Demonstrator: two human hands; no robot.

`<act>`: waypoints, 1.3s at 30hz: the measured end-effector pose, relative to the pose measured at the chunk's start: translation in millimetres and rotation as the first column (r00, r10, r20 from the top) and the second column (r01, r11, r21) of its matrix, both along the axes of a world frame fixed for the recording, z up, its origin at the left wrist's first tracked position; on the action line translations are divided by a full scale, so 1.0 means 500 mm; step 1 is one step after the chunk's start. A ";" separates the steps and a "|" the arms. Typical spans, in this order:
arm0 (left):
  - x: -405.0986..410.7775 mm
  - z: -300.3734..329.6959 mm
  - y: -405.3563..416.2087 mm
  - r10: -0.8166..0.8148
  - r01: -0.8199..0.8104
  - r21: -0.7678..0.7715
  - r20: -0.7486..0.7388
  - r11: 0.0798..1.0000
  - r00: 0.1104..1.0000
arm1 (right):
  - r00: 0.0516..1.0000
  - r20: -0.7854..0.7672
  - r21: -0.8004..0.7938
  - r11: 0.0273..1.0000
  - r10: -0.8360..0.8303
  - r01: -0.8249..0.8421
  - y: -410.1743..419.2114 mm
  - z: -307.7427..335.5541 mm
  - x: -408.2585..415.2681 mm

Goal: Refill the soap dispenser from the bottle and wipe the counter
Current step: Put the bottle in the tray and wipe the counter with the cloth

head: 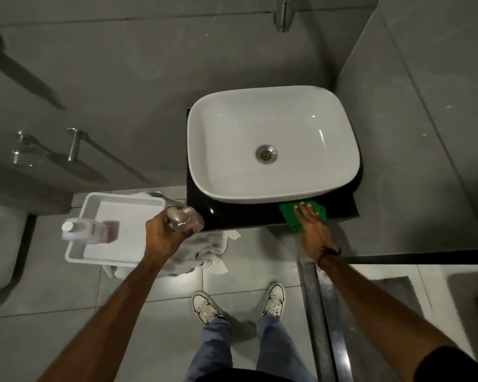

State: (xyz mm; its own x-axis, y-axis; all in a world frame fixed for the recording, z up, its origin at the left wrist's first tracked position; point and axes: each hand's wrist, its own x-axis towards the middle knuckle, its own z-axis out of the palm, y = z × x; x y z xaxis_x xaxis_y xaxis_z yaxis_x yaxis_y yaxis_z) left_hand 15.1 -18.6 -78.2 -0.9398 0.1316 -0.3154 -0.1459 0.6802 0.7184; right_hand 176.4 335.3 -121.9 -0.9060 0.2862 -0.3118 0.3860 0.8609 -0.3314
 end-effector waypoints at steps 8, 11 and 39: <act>0.009 -0.006 0.005 0.016 -0.017 -0.021 -0.050 1.000 0.999 | 0.964 0.108 0.147 0.963 -0.244 0.227 0.167 0.012 0.039; 0.005 -0.005 -0.008 0.052 -0.051 0.018 -0.045 0.999 0.998 | 0.945 0.115 0.173 0.942 -0.308 0.286 0.106 0.004 0.029; -0.024 0.005 0.050 -0.077 0.078 0.015 -0.054 0.997 0.996 | 0.941 0.012 -0.184 0.926 0.338 -0.330 -0.278 -0.005 -0.032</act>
State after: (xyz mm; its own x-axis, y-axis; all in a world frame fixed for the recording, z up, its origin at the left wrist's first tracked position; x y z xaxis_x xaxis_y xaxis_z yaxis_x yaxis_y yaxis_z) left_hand 2.9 6.2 -75.7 -0.9420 0.2095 -0.2623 -0.0546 0.6755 0.7354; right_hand 160.5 196.1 -124.2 -0.9243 -0.0939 -0.3699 0.1034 0.8715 -0.4794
